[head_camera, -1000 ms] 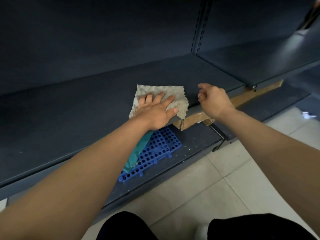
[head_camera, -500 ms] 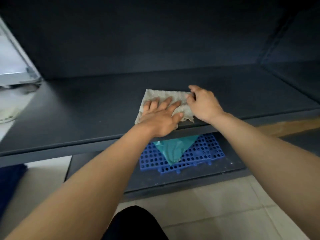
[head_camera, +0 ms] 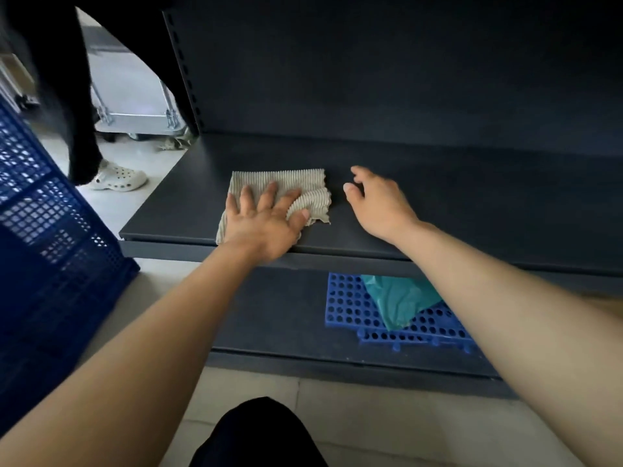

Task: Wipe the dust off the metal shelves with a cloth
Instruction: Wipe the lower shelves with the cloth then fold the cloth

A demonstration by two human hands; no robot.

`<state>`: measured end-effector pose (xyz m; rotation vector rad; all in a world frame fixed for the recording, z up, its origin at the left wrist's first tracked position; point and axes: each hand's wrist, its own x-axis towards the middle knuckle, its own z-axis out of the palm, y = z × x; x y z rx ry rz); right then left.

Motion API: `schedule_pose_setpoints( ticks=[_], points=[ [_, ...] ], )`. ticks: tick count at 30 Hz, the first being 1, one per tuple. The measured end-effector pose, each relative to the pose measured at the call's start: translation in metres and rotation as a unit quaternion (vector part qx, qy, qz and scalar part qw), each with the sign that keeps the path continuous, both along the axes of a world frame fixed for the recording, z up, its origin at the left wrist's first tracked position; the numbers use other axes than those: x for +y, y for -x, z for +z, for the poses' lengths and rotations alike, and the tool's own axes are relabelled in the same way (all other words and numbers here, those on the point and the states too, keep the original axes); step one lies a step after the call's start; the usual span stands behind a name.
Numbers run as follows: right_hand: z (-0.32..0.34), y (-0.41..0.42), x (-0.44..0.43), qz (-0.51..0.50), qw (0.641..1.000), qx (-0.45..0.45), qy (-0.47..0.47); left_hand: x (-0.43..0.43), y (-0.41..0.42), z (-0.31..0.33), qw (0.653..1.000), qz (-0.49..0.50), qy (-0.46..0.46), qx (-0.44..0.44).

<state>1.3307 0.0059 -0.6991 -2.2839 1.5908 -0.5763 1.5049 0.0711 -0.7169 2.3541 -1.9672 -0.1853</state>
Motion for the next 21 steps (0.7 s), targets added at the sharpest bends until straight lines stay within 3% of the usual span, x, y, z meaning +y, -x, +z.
schedule_pose_setpoints(
  ticks=[8, 21],
  points=[
    [-0.001, 0.038, 0.000, -0.013, 1.000, 0.002, 0.009, -0.001, 0.031, 0.004, 1.000, -0.009, -0.003, 0.012],
    [0.005, 0.221, 0.021, -0.187, 0.982, 0.003, 0.005, -0.023, 0.221, 0.007, 0.978, -0.207, -0.017, 0.028]
  ],
)
